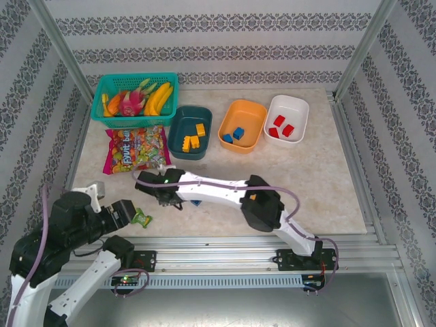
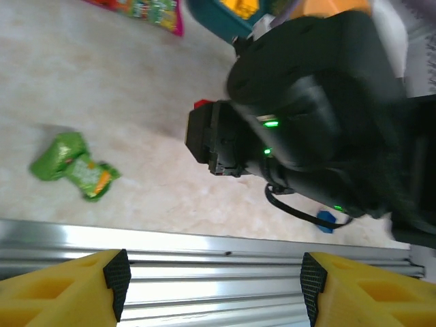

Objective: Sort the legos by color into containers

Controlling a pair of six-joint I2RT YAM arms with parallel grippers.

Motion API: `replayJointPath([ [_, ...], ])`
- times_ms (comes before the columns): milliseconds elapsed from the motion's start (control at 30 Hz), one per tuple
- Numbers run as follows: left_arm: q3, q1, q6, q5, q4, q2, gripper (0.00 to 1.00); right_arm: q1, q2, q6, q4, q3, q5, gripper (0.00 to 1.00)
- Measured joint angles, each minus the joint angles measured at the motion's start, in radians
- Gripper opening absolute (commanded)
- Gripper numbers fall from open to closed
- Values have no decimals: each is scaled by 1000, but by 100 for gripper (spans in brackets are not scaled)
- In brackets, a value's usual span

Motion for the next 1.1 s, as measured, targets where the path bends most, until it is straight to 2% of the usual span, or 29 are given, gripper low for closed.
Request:
replayJointPath([
  [100,-16,0,3,58,113,81,70,-54,-151,-30,-8,-54,23,18],
  [200,-28,0,8,101,228,185,70,-160,-307,-75,-3,-134,40,18],
  [333,-27,0,14,135,389,360,70,-380,-460,-164,19,-259,31,17],
  [467,-2,-7,13,134,533,555,70,-646,-490,-272,49,-316,-27,17],
  [600,61,-53,11,104,640,728,70,-868,-445,-355,71,-299,-111,17],
  [700,118,-91,2,89,722,843,70,-983,-352,-394,77,-220,-153,17],
  [833,193,-124,-10,85,803,991,70,-1067,-184,-433,81,-68,-175,16],
  [1100,372,-142,-10,115,862,1235,70,-1144,116,-482,50,254,-165,17],
])
